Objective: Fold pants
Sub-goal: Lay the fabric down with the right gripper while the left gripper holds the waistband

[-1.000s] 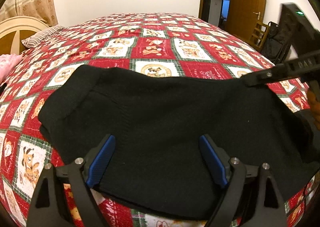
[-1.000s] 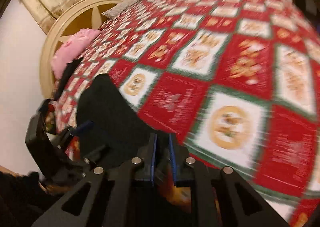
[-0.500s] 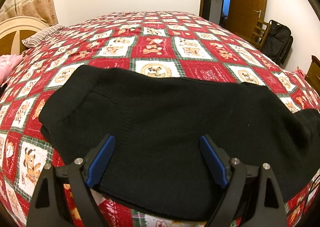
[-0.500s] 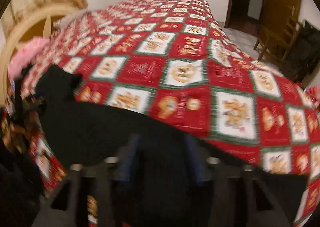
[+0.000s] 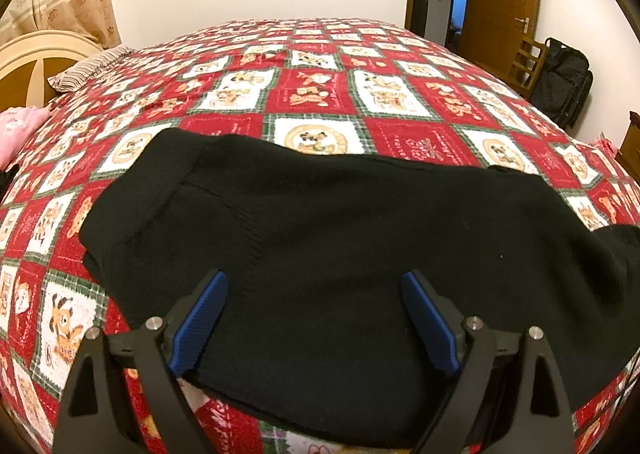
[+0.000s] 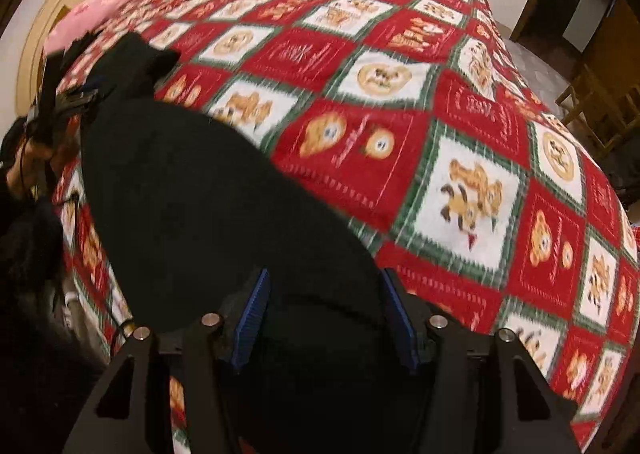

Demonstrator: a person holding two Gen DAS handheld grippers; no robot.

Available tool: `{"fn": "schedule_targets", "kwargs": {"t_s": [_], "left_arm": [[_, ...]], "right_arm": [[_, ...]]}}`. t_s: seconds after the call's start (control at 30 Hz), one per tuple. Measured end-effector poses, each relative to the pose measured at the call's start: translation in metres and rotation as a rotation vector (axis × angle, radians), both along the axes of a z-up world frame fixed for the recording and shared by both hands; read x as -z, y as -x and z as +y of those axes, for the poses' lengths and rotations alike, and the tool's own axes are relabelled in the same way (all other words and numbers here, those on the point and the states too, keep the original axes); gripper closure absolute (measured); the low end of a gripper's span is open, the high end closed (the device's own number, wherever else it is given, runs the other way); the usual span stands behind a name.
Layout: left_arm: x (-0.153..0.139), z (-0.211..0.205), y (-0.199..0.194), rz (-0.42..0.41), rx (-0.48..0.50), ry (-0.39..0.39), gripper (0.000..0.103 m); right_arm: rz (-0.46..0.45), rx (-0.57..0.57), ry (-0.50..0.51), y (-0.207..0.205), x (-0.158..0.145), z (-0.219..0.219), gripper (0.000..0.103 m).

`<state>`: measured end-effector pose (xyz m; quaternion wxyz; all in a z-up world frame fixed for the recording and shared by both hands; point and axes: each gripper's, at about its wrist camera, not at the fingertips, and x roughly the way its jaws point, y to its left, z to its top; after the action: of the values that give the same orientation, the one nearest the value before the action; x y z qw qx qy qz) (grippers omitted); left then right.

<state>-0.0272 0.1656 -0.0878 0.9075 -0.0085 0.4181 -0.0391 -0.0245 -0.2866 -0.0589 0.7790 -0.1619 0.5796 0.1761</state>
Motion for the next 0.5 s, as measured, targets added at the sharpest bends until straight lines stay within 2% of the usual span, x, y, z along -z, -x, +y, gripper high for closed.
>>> {"fn": "schedule_targets", "kwargs": {"t_s": [0.07, 0.1, 0.13, 0.17, 0.2, 0.27, 0.3, 0.33, 0.37, 0.4, 0.5], "left_arm": [[0.0, 0.0, 0.0, 0.003, -0.009, 0.001, 0.011], [0.0, -0.001, 0.0, 0.003, -0.012, 0.0, 0.011], [-0.001, -0.001, 0.0, 0.004, -0.015, -0.001, 0.011], [-0.001, -0.001, 0.0, 0.01, -0.029, -0.002, 0.011], [-0.001, -0.001, 0.0, 0.011, -0.031, -0.001, 0.011], [0.0, -0.001, 0.0, 0.011, -0.039, 0.004, 0.011], [0.0, -0.001, 0.0, 0.009, -0.043, 0.004, 0.011], [0.0, -0.002, 0.001, 0.007, -0.046, 0.003, 0.011], [0.0, -0.002, 0.001, 0.006, -0.048, -0.002, 0.01], [0.0, -0.003, 0.001, 0.005, -0.048, -0.009, 0.01], [0.0, -0.002, 0.001, 0.011, -0.047, -0.005, 0.01]], "right_arm": [[-0.026, -0.002, 0.048, 0.013, -0.003, 0.009, 0.064], [-0.046, -0.008, 0.083, 0.02, -0.004, 0.014, 0.077], [-0.072, -0.012, 0.139, 0.028, -0.005, 0.019, 0.081], [-0.104, -0.002, 0.182, 0.036, -0.008, 0.023, 0.098], [-0.137, 0.034, 0.224, 0.042, -0.009, 0.022, 0.102], [-0.233, 0.179, 0.307, 0.049, -0.01, 0.006, 0.102], [-0.24, 0.229, 0.268, 0.053, -0.007, -0.004, 0.102], [-0.212, 0.254, 0.203, 0.057, -0.001, -0.011, 0.101], [-0.223, 0.253, 0.179, 0.064, 0.004, -0.012, 0.101], [-0.257, 0.241, 0.185, 0.069, 0.003, -0.01, 0.1], [-0.245, 0.258, 0.143, 0.068, -0.004, -0.013, 0.097]]}}
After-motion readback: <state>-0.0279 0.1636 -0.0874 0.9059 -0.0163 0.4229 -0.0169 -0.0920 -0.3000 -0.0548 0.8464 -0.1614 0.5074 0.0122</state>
